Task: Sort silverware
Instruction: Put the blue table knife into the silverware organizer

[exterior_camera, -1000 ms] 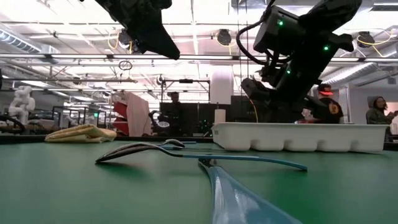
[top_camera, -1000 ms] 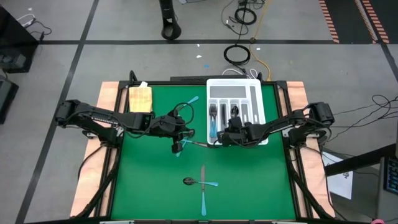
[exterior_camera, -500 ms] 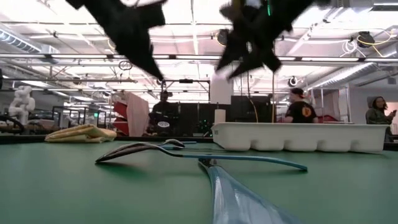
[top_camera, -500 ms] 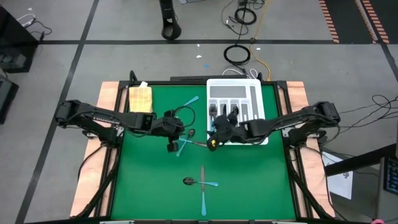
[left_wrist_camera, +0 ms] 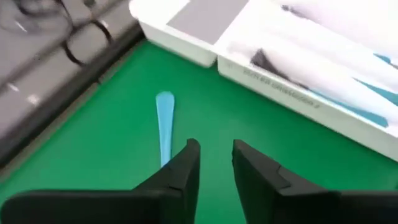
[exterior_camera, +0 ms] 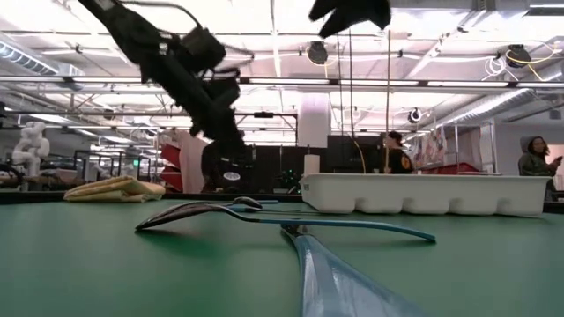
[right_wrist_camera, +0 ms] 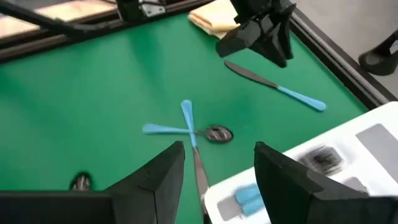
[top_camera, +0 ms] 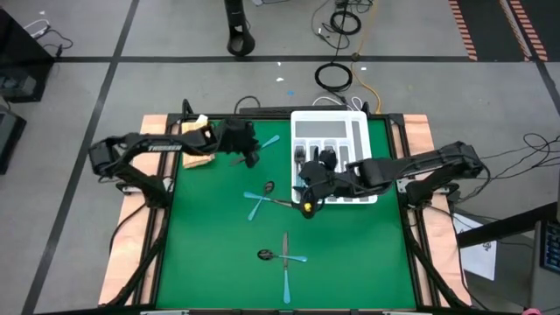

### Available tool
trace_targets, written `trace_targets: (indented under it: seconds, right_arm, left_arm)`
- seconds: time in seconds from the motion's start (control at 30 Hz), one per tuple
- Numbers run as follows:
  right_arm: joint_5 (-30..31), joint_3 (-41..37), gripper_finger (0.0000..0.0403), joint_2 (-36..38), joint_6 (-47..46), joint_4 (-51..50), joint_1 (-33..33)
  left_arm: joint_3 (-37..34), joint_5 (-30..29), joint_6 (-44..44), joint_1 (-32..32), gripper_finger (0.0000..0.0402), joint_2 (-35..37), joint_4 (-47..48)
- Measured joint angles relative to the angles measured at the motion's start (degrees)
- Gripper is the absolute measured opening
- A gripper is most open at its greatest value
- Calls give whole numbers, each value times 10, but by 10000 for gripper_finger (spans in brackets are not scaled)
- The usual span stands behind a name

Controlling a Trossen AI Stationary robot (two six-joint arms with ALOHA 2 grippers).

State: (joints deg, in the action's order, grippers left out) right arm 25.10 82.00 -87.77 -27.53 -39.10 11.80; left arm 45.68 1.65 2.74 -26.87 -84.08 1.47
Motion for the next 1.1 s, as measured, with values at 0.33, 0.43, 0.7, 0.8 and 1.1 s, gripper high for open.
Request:
trace_targets:
  seconds: [0.33,0.43,0.7,0.8,1.1]
  right_arm:
    - [13,32,181,99,-81,-104,66]
    - [41,32,181,122,-117,-132,85]
    - [65,31,181,137,-145,-133,124]
    - [65,31,181,138,-153,-120,134]
    - [64,31,181,144,-153,-63,158]
  left_arm:
    - [13,3,14,-31,220,-118,-42]
    - [14,-16,19,-31,235,-144,-55]
    - [16,-77,15,-19,234,-222,-65]
    - [15,-117,17,-3,198,-227,-65]
    - [10,-121,89,23,24,-250,-62]
